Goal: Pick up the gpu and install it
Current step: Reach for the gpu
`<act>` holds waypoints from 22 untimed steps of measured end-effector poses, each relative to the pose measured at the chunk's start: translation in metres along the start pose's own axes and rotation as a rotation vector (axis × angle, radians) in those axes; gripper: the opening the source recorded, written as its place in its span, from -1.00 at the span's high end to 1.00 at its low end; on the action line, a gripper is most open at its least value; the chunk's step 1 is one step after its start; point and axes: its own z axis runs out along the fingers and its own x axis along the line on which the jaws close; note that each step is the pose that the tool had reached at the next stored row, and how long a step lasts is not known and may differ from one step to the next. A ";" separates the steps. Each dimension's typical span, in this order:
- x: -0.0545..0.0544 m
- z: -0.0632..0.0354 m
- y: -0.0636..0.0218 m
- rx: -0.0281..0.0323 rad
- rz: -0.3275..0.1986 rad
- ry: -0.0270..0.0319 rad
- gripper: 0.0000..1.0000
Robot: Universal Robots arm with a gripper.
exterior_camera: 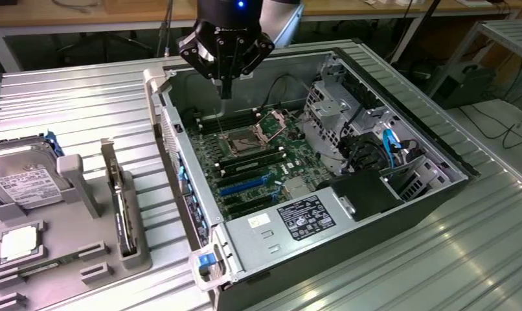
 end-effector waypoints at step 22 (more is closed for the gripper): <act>0.016 0.0024 -0.0035 0.0001 0.000 0.0037 0.79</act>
